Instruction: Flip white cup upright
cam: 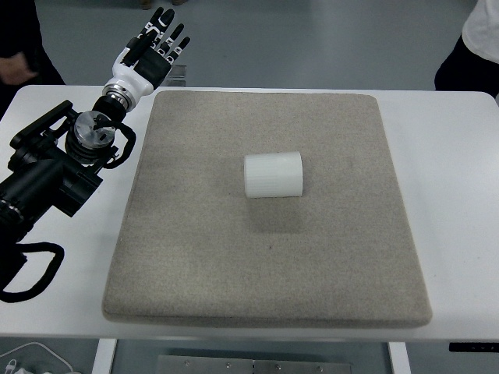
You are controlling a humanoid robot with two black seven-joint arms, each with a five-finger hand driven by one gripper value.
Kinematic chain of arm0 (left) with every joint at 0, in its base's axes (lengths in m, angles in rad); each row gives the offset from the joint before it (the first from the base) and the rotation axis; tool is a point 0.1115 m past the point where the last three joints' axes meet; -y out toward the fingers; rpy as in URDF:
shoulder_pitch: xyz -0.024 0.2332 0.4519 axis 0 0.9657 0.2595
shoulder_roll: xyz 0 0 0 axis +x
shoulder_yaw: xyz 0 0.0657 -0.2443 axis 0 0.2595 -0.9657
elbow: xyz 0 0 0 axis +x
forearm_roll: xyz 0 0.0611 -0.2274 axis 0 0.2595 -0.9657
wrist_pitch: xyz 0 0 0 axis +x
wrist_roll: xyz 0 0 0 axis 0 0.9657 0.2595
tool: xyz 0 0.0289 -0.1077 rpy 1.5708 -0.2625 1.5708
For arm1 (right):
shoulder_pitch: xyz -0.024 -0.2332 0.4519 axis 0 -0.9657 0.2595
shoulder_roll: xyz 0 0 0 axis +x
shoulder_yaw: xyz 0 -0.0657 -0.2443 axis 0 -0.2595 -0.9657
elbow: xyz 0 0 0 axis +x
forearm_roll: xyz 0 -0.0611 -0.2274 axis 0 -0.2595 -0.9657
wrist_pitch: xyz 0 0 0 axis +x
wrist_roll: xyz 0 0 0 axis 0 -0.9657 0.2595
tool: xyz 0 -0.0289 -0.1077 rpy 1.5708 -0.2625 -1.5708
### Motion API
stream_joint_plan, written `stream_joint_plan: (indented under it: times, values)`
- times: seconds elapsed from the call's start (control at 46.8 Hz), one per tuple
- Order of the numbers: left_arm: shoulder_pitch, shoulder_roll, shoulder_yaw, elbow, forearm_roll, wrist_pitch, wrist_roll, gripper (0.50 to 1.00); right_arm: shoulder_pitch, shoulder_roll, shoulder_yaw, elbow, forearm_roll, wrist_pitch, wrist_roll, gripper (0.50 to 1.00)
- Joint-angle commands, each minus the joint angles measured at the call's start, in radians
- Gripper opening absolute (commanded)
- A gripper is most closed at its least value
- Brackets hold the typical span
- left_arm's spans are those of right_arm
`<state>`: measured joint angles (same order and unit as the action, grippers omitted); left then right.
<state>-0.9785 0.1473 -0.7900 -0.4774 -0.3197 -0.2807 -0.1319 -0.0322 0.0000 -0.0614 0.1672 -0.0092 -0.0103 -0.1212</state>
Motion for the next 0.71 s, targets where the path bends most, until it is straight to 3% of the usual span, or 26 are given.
stream_joint_plan:
  times: [0.0,0.684]
  values:
    - [-0.002,0.000,0.000,0.000,0.002,-0.002,0.000,0.999,0.000,0.000,0.000,0.000,0.000,0.001,0.000,0.930]
    - [-0.032,0.000,0.021,0.029,0.016,-0.037,0.006,0.996,0.000,0.000,0.000,0.000,0.000,0.000,0.000,0.930]
